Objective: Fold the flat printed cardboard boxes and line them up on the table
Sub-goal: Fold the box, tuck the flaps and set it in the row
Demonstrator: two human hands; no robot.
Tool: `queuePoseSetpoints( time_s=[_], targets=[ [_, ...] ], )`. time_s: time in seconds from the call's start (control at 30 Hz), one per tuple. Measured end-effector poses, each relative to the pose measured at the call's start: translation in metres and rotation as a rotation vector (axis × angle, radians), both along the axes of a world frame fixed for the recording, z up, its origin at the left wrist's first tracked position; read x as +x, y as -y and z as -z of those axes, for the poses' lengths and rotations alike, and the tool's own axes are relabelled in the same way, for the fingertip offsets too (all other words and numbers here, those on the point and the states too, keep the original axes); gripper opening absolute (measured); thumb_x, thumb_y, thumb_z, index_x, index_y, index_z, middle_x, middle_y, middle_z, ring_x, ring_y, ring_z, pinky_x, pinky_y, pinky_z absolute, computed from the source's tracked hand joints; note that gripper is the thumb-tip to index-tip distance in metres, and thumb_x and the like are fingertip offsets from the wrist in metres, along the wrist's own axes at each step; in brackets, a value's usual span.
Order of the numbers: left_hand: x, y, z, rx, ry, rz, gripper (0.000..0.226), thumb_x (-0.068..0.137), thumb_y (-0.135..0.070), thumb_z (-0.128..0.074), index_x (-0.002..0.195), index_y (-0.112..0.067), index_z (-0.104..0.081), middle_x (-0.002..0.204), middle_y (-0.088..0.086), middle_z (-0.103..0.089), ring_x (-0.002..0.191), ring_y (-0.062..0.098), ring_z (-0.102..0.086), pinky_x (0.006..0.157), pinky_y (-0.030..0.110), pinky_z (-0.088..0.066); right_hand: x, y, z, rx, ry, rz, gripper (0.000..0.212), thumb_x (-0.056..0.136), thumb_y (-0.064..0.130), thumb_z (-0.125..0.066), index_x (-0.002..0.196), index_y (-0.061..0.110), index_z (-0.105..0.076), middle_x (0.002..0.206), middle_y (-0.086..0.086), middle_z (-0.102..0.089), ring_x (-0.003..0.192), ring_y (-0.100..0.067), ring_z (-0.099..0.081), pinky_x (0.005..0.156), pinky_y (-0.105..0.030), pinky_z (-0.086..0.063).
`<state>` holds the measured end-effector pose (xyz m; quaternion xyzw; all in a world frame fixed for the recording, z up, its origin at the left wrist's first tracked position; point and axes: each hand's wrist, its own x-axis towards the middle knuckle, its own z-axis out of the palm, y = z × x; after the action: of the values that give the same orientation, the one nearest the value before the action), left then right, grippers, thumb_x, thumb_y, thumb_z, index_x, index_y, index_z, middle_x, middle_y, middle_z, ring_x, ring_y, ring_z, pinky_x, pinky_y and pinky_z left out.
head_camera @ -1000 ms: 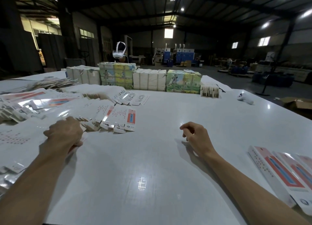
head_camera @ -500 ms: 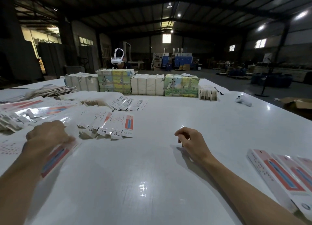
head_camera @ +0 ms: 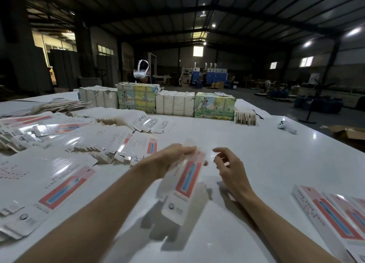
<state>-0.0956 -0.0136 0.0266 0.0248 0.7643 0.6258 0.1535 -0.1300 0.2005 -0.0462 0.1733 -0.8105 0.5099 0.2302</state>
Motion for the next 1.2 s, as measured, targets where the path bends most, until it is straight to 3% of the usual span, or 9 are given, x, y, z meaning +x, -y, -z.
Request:
queuePoseSetpoints(
  time_s=[0.17, 0.3, 0.4, 0.5, 0.63, 0.77, 0.97, 1.1, 1.2],
  targets=[
    [-0.007, -0.035, 0.051, 0.116, 0.030, -0.043, 0.054, 0.103, -0.057, -0.052, 0.122, -0.008, -0.065, 0.095, 0.014, -0.070, 0.080, 0.028, -0.070, 0.081, 0.039, -0.062, -0.002, 0.002, -0.001, -0.011, -0.148, 0.035, 0.026, 0.108, 0.022, -0.052, 0.134, 0.020, -0.056, 0.118, 0.003, -0.051, 0.106, -0.020, -0.066, 0.079, -0.039, -0.064],
    [-0.006, -0.035, 0.063, 0.239, -0.012, -0.104, 0.058, 0.103, -0.066, -0.045, 0.101, -0.014, -0.071, 0.086, 0.013, -0.072, 0.066, 0.024, -0.071, 0.067, 0.033, -0.061, -0.002, 0.009, 0.000, 0.211, -0.160, 0.010, 0.028, 0.109, 0.035, -0.046, 0.135, 0.027, -0.057, 0.126, 0.018, -0.049, 0.117, -0.006, -0.057, 0.091, -0.030, -0.058],
    [-0.005, -0.034, 0.060, 0.287, -0.041, -0.160, 0.072, 0.102, -0.072, -0.032, 0.080, -0.019, -0.074, 0.075, 0.009, -0.073, 0.058, 0.022, -0.071, 0.056, 0.028, -0.059, -0.001, 0.016, 0.001, 0.230, -0.041, -0.036, 0.031, 0.110, 0.038, -0.045, 0.136, 0.027, -0.057, 0.129, 0.009, -0.060, 0.105, -0.007, -0.068, 0.086, -0.032, -0.063],
    [-0.004, -0.033, 0.061, 0.301, -0.045, -0.200, 0.070, 0.104, -0.070, -0.031, 0.089, -0.016, -0.071, 0.076, 0.010, -0.071, 0.058, 0.023, -0.070, 0.057, 0.029, -0.059, 0.003, 0.017, 0.002, 0.324, -0.119, 0.010, 0.038, 0.111, 0.035, -0.046, 0.145, 0.022, -0.056, 0.136, 0.004, -0.060, 0.113, -0.006, -0.061, 0.093, -0.025, -0.057],
    [-0.005, -0.030, 0.065, 0.298, -0.077, -0.224, 0.057, 0.107, -0.060, -0.037, 0.093, -0.014, -0.066, 0.080, 0.013, -0.071, 0.060, 0.025, -0.071, 0.059, 0.030, -0.060, 0.006, 0.016, 0.004, 0.313, -0.158, -0.031, 0.035, 0.108, 0.030, -0.053, 0.140, 0.020, -0.065, 0.151, 0.004, -0.044, 0.129, -0.004, -0.047, 0.096, -0.024, -0.055],
    [-0.004, -0.028, 0.062, 0.310, -0.073, -0.180, 0.057, 0.108, -0.059, -0.038, 0.087, -0.015, -0.067, 0.076, 0.011, -0.070, 0.059, 0.023, -0.071, 0.056, 0.029, -0.059, 0.010, 0.018, -0.001, 0.150, -0.024, -0.159, 0.025, 0.106, 0.025, -0.060, 0.127, 0.016, -0.070, 0.136, 0.005, -0.051, 0.117, -0.016, -0.065, 0.084, -0.018, -0.060],
    [-0.006, -0.031, 0.062, 0.266, -0.080, -0.100, 0.071, 0.107, -0.065, -0.031, 0.071, -0.029, -0.079, 0.076, 0.009, -0.072, 0.059, 0.020, -0.071, 0.057, 0.027, -0.057, 0.012, 0.009, -0.006, -0.011, 0.151, -0.202, 0.015, 0.107, 0.023, -0.059, 0.118, 0.017, -0.066, 0.123, -0.001, -0.059, 0.097, -0.016, -0.073, 0.072, -0.021, -0.061],
    [-0.008, -0.029, 0.064, 0.235, -0.127, -0.121, 0.065, 0.107, -0.063, -0.032, 0.080, -0.023, -0.075, 0.071, 0.007, -0.072, 0.055, 0.017, -0.070, 0.052, 0.025, -0.056, 0.014, 0.006, -0.008, 0.117, 0.081, -0.175, 0.029, 0.108, 0.026, -0.055, 0.132, 0.014, -0.067, 0.129, 0.004, -0.057, 0.111, -0.012, -0.066, 0.084, -0.015, -0.056],
    [-0.010, -0.028, 0.063, 0.199, -0.138, -0.095, 0.073, 0.108, -0.061, -0.030, 0.066, -0.026, -0.077, 0.067, 0.005, -0.071, 0.052, 0.015, -0.069, 0.051, 0.023, -0.055, 0.015, 0.009, -0.008, 0.153, 0.056, -0.165, 0.026, 0.107, 0.026, -0.057, 0.124, 0.011, -0.069, 0.128, 0.001, -0.060, 0.113, -0.015, -0.064, 0.095, -0.025, -0.056]
  ],
)
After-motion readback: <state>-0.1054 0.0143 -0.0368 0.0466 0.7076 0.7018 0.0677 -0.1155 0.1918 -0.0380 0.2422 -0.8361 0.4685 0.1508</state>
